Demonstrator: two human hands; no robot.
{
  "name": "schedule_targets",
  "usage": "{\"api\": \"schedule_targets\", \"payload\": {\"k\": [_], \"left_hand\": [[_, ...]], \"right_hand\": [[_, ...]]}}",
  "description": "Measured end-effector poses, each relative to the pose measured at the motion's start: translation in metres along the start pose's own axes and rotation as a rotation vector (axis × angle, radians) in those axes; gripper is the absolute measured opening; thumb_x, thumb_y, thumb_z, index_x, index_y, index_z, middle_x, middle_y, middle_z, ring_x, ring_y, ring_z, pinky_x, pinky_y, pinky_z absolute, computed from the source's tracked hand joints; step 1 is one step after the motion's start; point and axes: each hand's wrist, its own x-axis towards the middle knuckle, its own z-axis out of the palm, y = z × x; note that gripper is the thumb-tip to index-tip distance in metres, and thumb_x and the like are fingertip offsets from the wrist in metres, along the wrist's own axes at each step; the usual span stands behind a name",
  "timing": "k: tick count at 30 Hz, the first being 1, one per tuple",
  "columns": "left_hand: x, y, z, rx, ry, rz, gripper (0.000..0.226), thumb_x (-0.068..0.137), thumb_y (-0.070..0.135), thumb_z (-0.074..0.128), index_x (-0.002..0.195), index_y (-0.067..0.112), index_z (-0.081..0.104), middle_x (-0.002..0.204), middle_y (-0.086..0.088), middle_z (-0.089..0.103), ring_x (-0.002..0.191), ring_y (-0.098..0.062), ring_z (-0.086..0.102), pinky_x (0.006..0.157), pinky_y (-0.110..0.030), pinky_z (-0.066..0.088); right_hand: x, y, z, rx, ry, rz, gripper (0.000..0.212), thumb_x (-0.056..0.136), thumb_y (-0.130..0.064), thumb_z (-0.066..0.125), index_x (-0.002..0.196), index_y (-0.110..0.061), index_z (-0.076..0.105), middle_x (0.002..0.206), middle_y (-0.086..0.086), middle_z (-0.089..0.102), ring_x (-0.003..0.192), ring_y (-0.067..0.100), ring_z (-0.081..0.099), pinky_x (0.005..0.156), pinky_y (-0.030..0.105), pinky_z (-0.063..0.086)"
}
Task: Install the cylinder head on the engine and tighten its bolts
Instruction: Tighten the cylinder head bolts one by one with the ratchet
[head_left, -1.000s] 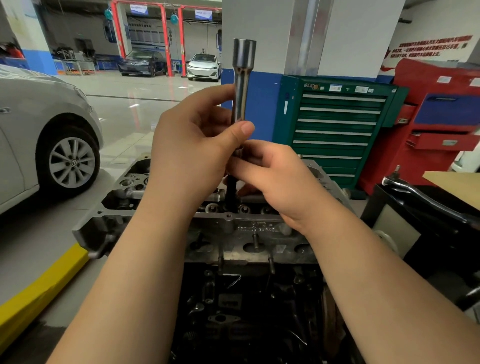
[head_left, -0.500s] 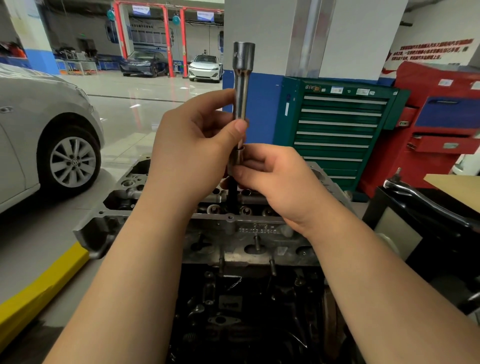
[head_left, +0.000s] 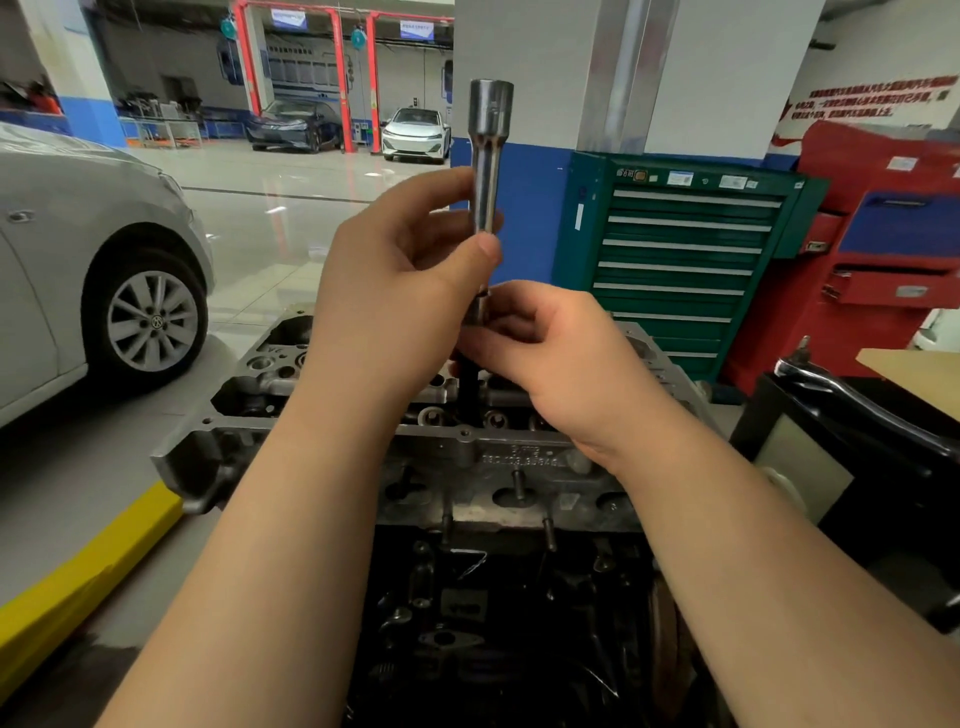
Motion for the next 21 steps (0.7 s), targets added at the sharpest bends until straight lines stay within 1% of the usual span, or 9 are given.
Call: {"api": "schedule_targets", "payload": {"k": [2, 4, 7, 10, 12, 14, 16, 18, 21], "left_hand": [[-0.0005, 0.0002, 0.002, 0.072, -0.002, 0.019, 0.031, 0.088, 0.017, 0.08, 0.118, 0.024, 0.076, 0.101, 0.002, 0.078, 0.088, -0.019, 0.076, 0.08, -0.042, 0.064], [-0.0008, -0.0008, 0.0025, 0.106, 0.008, 0.026, 0.031, 0.086, 0.02, 0.085, 0.116, 0.022, 0.078, 0.094, 0.0, 0.077, 0.085, -0.021, 0.076, 0.08, -0.044, 0.063], [-0.0001, -0.0008, 0.0007, 0.074, 0.025, 0.014, 0.043, 0.088, 0.015, 0.082, 0.13, 0.022, 0.074, 0.091, -0.001, 0.079, 0.085, -0.018, 0.077, 0.084, -0.042, 0.064], [-0.0004, 0.0001, -0.0009, -0.011, 0.015, -0.015, 0.045, 0.093, 0.011, 0.072, 0.137, 0.021, 0.068, 0.097, -0.003, 0.08, 0.088, -0.016, 0.079, 0.086, -0.044, 0.064], [-0.0009, 0.0011, -0.0005, -0.023, 0.016, -0.018, 0.036, 0.091, 0.014, 0.071, 0.127, 0.021, 0.073, 0.097, 0.0, 0.079, 0.086, -0.017, 0.076, 0.085, -0.05, 0.063], [-0.0012, 0.0024, 0.0001, 0.03, 0.016, 0.013, 0.028, 0.089, 0.018, 0.077, 0.115, 0.025, 0.078, 0.092, 0.002, 0.075, 0.082, -0.026, 0.071, 0.081, -0.052, 0.062], [-0.0011, 0.0022, 0.0003, 0.063, 0.037, 0.03, 0.032, 0.087, 0.019, 0.081, 0.118, 0.025, 0.078, 0.091, -0.004, 0.074, 0.083, -0.03, 0.072, 0.08, -0.05, 0.062], [-0.0007, 0.0009, -0.0003, 0.068, 0.056, 0.033, 0.038, 0.088, 0.016, 0.081, 0.125, 0.021, 0.075, 0.092, -0.004, 0.077, 0.084, -0.024, 0.075, 0.083, -0.047, 0.063], [-0.0013, 0.0005, 0.0003, 0.002, 0.039, 0.005, 0.044, 0.096, 0.008, 0.072, 0.139, 0.018, 0.068, 0.1, 0.0, 0.081, 0.091, -0.013, 0.078, 0.088, -0.042, 0.064]], "right_hand": [[0.0007, -0.0009, 0.0016, -0.038, 0.042, -0.007, 0.044, 0.073, -0.052, 0.08, 0.107, -0.026, 0.071, 0.098, -0.002, 0.077, 0.095, 0.019, 0.074, 0.089, 0.053, 0.06], [0.001, -0.002, 0.002, -0.039, 0.051, -0.025, 0.049, 0.072, -0.055, 0.079, 0.109, -0.024, 0.071, 0.101, -0.002, 0.077, 0.097, 0.018, 0.074, 0.09, 0.052, 0.06], [0.001, -0.0019, 0.0007, 0.099, -0.014, -0.012, 0.03, 0.088, -0.039, 0.074, 0.112, -0.022, 0.074, 0.108, -0.004, 0.079, 0.107, 0.014, 0.074, 0.102, 0.048, 0.055], [-0.0001, 0.0001, -0.0018, 0.099, -0.052, -0.013, 0.018, 0.093, -0.023, 0.068, 0.108, -0.024, 0.076, 0.105, -0.004, 0.08, 0.107, 0.015, 0.074, 0.104, 0.049, 0.053], [0.0, 0.0001, -0.0013, 0.033, -0.037, -0.008, 0.017, 0.09, -0.028, 0.073, 0.107, -0.027, 0.074, 0.101, -0.006, 0.08, 0.101, 0.015, 0.075, 0.099, 0.053, 0.056], [0.0006, 0.0005, 0.0007, -0.004, 0.001, 0.004, 0.026, 0.08, -0.041, 0.082, 0.101, -0.029, 0.072, 0.096, -0.006, 0.078, 0.093, 0.016, 0.075, 0.089, 0.053, 0.061], [0.0012, 0.001, 0.0018, -0.026, 0.038, 0.002, 0.034, 0.072, -0.052, 0.083, 0.095, -0.031, 0.07, 0.092, -0.007, 0.077, 0.088, 0.014, 0.075, 0.084, 0.051, 0.063], [0.0018, 0.0006, 0.0021, 0.01, 0.027, 0.007, 0.035, 0.075, -0.055, 0.079, 0.1, -0.031, 0.072, 0.097, -0.008, 0.078, 0.094, 0.011, 0.075, 0.09, 0.05, 0.061], [0.001, 0.0003, 0.0017, 0.073, -0.039, -0.015, 0.025, 0.093, -0.038, 0.069, 0.115, -0.025, 0.075, 0.109, -0.007, 0.079, 0.11, 0.014, 0.073, 0.105, 0.052, 0.052]]}}
